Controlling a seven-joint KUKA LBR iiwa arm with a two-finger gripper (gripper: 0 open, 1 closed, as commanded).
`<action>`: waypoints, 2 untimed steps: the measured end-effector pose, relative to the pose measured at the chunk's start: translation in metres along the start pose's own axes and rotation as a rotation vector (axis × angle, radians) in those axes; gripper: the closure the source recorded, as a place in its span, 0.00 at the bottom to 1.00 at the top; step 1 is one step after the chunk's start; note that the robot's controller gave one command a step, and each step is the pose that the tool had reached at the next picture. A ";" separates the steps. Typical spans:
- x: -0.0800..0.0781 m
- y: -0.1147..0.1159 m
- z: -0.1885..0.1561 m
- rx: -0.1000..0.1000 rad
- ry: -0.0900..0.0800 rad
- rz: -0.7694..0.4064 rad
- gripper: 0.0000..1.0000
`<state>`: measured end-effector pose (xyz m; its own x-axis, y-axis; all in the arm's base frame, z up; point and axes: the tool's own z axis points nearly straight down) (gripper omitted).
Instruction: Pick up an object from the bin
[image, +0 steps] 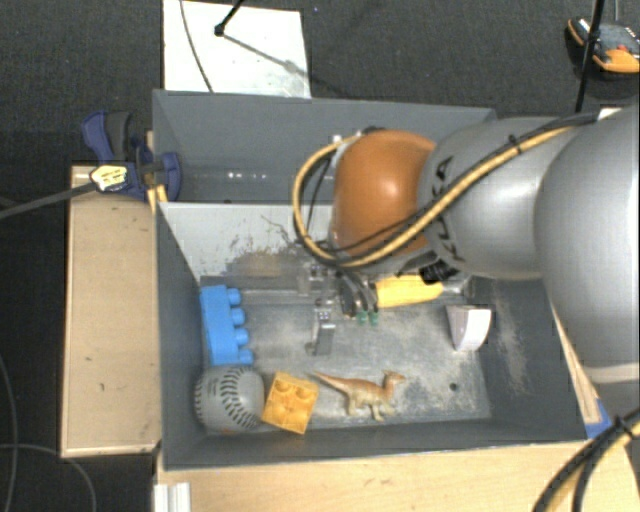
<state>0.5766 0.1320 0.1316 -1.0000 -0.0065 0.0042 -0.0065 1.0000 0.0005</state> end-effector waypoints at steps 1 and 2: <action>-0.001 -0.001 -0.005 -0.001 -0.007 0.003 0.00; 0.022 -0.015 0.019 0.000 -0.008 -0.021 0.00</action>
Offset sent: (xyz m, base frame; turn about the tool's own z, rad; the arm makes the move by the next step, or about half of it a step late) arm -0.0292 -0.0193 -0.0266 -0.0296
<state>0.5550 0.1172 0.1130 -0.9996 -0.0272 -0.0034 -0.0272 0.9996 0.0009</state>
